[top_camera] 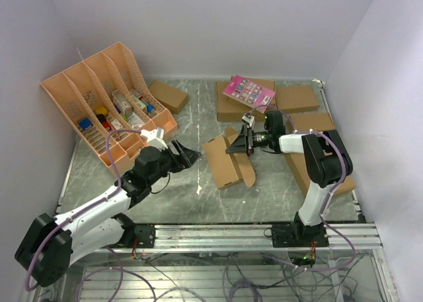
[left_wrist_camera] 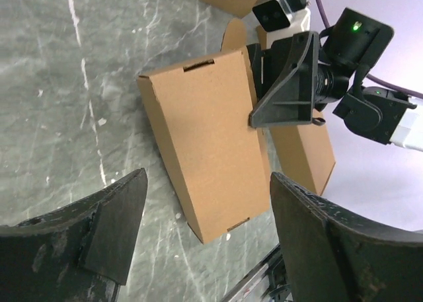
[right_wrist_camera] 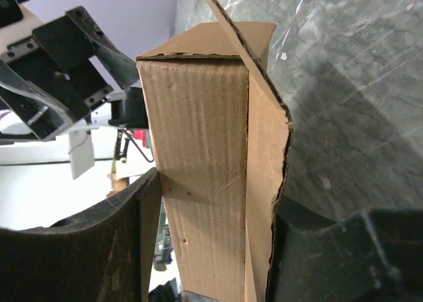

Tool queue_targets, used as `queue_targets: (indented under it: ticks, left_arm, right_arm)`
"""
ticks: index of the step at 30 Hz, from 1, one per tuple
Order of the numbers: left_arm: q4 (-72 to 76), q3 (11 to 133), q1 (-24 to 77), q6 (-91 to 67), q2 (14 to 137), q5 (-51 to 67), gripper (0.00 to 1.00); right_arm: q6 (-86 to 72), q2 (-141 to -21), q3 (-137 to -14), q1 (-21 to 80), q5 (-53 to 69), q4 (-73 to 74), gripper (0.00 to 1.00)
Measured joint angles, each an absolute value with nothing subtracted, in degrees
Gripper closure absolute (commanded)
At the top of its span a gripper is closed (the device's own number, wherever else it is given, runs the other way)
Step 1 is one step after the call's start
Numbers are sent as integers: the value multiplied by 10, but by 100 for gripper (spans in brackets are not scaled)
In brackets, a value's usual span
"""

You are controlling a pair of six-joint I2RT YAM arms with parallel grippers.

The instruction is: Fold the paper box

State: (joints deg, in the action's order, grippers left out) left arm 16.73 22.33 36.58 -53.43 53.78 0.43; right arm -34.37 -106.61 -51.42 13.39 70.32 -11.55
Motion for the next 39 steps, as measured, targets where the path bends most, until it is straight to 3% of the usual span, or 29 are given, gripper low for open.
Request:
queue_targets:
  ticks: [5, 12, 21, 30, 31, 32, 33, 39]
  left_arm:
    - [188, 203, 366, -555, 573, 22, 30]
    - [159, 224, 372, -554, 660, 35, 29]
    - [52, 359, 417, -512, 765, -7, 27]
    - [2, 389, 426, -492, 832, -29, 27]
    - [0, 394, 426, -489, 836, -30, 26]
    - [-1, 397, 426, -487, 840, -32, 26]
    - [-1, 400, 426, -486, 843, -32, 26]
    - [-11, 414, 427, -473, 851, -37, 26]
  right_arm:
    - [-415, -1101, -512, 163, 696, -171, 50]
    - [-424, -1140, -528, 180, 678, -153, 41]
    - [-389, -1171, -552, 183, 644, -88, 34]
    - [-262, -1168, -629, 178, 610, 48, 17]
    - [-244, -1165, -637, 175, 604, 64, 14]
    - [-224, -1161, -642, 172, 597, 83, 3]
    - [-209, -1156, -644, 170, 590, 96, 1]
    - [-86, -1104, -654, 148, 513, 177, 0]
